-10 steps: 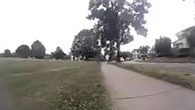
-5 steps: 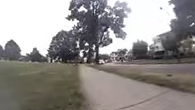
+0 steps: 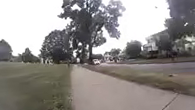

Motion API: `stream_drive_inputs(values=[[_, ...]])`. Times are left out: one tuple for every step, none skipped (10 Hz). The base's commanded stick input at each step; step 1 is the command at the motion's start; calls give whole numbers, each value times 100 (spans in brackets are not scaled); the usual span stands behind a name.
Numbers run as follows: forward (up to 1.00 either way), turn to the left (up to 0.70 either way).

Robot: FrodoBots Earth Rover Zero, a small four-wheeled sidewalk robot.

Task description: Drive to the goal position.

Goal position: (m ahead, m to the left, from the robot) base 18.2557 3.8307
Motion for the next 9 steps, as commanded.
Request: stream_drive_inputs(values=[[100, 0], [100, 15], [100, 33], [100, 40], [100, 40], [100, 40], [100, 40], [100, 40], [100, 40]])
